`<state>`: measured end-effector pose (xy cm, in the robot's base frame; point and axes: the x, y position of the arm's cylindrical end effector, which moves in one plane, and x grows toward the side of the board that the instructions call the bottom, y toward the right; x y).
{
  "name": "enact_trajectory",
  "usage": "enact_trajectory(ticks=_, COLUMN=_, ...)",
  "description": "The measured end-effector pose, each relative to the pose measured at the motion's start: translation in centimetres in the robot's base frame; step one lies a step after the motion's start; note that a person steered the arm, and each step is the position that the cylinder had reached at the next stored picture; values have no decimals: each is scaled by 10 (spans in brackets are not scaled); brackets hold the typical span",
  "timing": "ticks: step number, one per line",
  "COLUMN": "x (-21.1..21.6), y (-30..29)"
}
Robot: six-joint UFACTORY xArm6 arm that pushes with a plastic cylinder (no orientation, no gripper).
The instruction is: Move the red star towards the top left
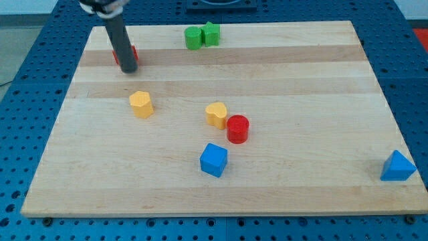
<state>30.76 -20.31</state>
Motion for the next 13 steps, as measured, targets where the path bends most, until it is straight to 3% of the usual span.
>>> enact_trajectory(ticks=1, x=-1, y=-8)
enact_trajectory(ticks=2, x=18, y=21)
enact_trajectory(ticks=5, x=-1, y=26)
enact_trajectory(ticks=9, x=-40, y=-64)
enact_trajectory(ticks=11, x=-31, y=5)
enact_trajectory(ticks=13, x=-54, y=-17)
